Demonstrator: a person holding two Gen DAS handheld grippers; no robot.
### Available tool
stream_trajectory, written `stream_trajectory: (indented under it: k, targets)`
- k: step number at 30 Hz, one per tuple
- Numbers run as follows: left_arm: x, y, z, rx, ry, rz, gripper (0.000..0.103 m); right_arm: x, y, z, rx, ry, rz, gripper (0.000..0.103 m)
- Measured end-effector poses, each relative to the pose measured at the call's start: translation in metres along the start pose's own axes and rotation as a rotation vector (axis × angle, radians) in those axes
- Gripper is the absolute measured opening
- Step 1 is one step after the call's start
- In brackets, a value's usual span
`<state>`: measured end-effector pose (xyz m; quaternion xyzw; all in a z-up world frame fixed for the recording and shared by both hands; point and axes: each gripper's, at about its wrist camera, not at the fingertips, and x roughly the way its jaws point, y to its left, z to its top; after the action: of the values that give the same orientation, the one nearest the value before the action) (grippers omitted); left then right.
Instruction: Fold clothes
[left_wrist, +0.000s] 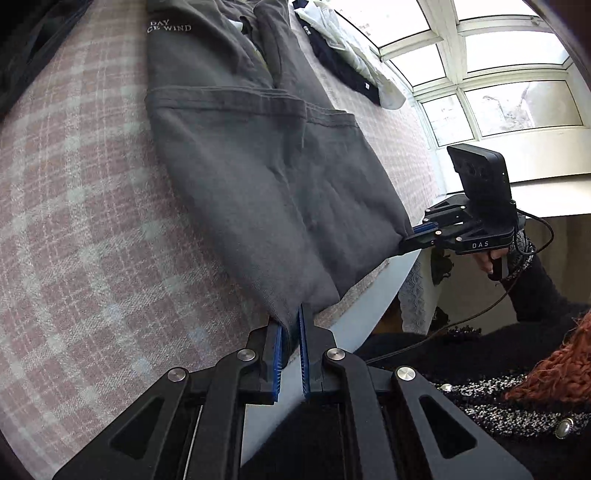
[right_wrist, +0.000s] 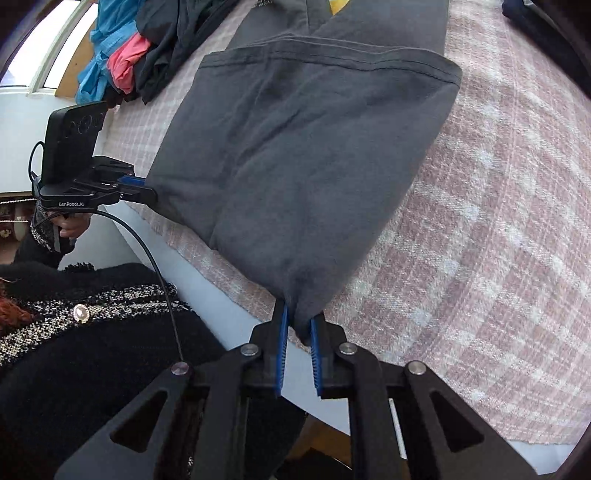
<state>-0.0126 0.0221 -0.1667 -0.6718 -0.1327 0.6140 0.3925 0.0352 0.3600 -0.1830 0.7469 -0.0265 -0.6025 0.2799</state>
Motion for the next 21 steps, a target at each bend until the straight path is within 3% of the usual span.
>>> stream_trajectory:
  k: [3, 6, 8, 10, 12, 14, 17, 21]
  targets:
    - [0.007, 0.014, -0.010, -0.049, 0.035, 0.042, 0.009, -0.020, -0.007, -0.006, 0.016, 0.029, 0.004, 0.017]
    - [-0.015, 0.015, -0.028, -0.029, 0.055, 0.088, 0.010, -0.073, -0.007, 0.003, -0.029, -0.089, -0.043, 0.018]
    - [-0.040, 0.014, -0.029, -0.013, 0.024, 0.129, 0.010, -0.109, 0.002, 0.037, -0.111, -0.250, -0.110, 0.022]
    - [-0.064, 0.010, -0.006, 0.060, -0.068, 0.221, 0.014, -0.130, 0.016, 0.083, -0.203, -0.393, -0.183, 0.040]
    - [-0.072, 0.008, 0.032, 0.115, -0.164, 0.303, 0.025, -0.139, 0.029, 0.142, -0.293, -0.496, -0.242, 0.041]
    - [-0.076, 0.013, 0.074, 0.148, -0.254, 0.346, 0.026, -0.135, 0.043, 0.201, -0.376, -0.560, -0.270, 0.041]
    - [-0.060, 0.023, 0.132, 0.144, -0.334, 0.400, 0.026, -0.110, 0.056, 0.281, -0.454, -0.531, -0.305, 0.041]
    - [-0.026, 0.048, 0.169, 0.119, -0.326, 0.409, 0.026, -0.083, 0.057, 0.351, -0.532, -0.405, -0.257, 0.041]
